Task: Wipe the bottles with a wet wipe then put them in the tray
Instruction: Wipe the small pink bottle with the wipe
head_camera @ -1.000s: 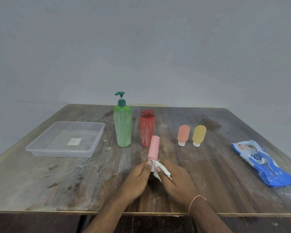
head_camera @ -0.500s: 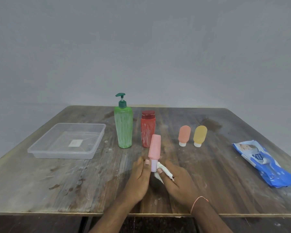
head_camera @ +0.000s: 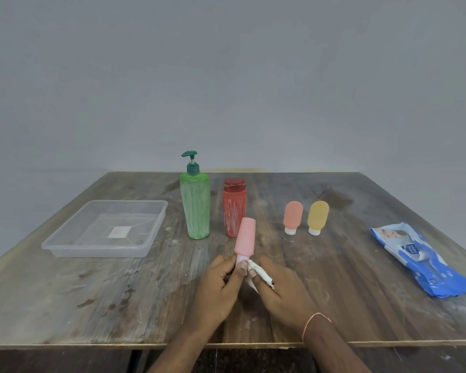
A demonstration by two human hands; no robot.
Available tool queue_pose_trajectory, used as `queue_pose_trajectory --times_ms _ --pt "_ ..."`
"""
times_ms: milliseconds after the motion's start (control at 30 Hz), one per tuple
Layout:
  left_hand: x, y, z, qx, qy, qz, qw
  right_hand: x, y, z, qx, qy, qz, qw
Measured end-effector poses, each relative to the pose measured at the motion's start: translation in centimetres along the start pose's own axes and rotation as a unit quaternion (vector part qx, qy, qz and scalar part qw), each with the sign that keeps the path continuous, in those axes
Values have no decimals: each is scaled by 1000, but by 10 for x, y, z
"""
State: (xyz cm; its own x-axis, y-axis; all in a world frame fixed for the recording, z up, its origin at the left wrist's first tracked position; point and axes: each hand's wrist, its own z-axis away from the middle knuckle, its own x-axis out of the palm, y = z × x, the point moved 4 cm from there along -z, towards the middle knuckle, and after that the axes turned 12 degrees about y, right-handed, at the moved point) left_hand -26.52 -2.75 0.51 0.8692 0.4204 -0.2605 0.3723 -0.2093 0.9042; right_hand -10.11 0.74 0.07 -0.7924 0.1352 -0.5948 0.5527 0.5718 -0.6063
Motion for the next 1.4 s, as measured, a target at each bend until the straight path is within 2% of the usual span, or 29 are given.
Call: queue_pose_trajectory --times_ms 200,433,567,633,767,900,967,1033,1200,1400 --pt "1 -1 -3 -4 -47 37 998 2 5 -5 47 -6 5 999" --pt "-1 -7 -9 -54 -3 84 995 3 11 0 78 -76 -44 993" --pt "-2 -4 -5 -63 -8 71 995 -16 17 4 206 -25 -177 962" --pt "-1 0 -4 -60 -14 63 996 -35 25 7 222 15 -196 955" --pt "16 1 -17 -65 -62 19 996 -80 53 21 217 72 -186 956" --pt "47 9 -54 -60 -75 -29 995 -100 74 29 236 77 -175 953" --pt "63 14 -73 -58 -79 -47 994 -100 70 29 201 81 -167 962" --pt "76 15 -89 -48 -78 -71 993 -98 64 29 162 64 -160 972" --pt "96 6 -112 -47 -63 -139 987 -93 74 28 174 58 -177 967" --pt "106 -7 -123 -63 -34 -146 987 -90 81 28 166 59 -166 970"
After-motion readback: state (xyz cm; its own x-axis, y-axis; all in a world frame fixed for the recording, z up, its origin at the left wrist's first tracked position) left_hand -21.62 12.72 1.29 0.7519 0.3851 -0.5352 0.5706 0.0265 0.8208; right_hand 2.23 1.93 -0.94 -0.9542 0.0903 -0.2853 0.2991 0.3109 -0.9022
